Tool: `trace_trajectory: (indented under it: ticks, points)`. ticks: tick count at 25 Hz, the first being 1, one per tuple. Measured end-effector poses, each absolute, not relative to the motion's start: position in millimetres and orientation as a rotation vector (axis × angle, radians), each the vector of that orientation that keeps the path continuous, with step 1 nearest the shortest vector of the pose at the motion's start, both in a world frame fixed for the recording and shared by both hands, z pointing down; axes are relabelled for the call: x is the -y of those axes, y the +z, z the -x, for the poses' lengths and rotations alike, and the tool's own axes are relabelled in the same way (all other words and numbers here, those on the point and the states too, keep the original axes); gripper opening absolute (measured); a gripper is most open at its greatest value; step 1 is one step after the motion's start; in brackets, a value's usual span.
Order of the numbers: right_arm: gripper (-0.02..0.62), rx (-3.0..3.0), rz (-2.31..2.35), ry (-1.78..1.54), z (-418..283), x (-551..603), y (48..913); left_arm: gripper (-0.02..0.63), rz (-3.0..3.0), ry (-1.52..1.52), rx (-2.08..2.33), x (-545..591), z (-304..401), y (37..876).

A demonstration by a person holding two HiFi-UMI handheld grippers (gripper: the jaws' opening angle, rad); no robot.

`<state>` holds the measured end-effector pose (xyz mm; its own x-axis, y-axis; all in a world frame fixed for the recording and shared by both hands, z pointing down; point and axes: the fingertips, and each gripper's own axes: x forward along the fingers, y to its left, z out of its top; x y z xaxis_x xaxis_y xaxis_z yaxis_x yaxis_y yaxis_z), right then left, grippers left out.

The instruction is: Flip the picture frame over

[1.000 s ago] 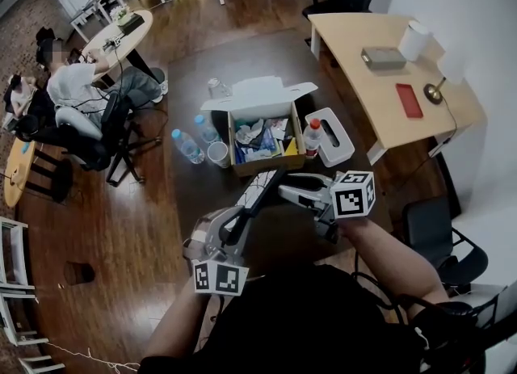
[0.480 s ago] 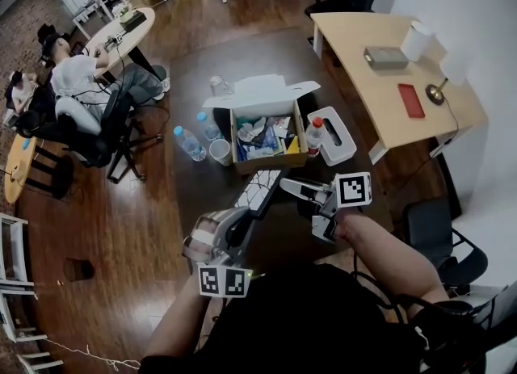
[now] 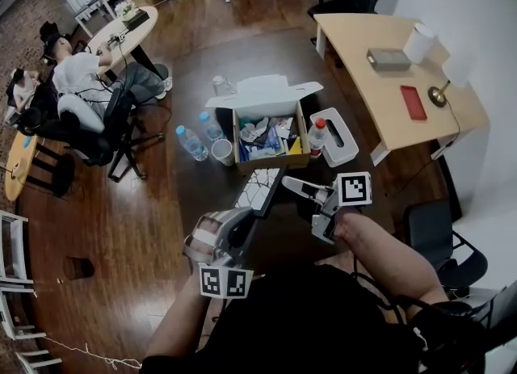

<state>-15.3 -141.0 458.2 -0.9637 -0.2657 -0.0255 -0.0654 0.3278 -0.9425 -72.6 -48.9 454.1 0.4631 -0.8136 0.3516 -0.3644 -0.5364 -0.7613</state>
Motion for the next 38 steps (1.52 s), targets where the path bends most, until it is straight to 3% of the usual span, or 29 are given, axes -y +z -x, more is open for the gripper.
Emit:
trace_trajectory:
  ticks: [2, 16, 21, 26, 38]
  points:
    - [0.002, -2.427, 0.336, -1.661, 12.5, 142.9, 455.6, 0.069, 2.118, -0.938, -0.997, 50.2, 74.0, 452.8]
    - [0.002, -2.624, 0.339, -1.433, -3.0, 138.1, 453.4, 0.066, 2.363, -0.807, -1.034, 70.1, 54.5, 465.8]
    - [0.003, -2.446, 0.284, -1.67, -14.4, 144.3, 480.6, 0.066, 2.317, -0.812, -1.014, 76.1, 57.4, 456.2]
    - [0.115, -2.303, 0.167, -1.922, -0.7, 130.9, 511.1, 0.066, 2.273, -0.827, -0.971, 75.0, 53.1, 451.0]
    - [0.154, -1.93, -0.042, -2.137, 18.5, 128.9, 512.2, 0.066, 2.064, -0.88, -0.822, 60.8, 50.6, 437.9]
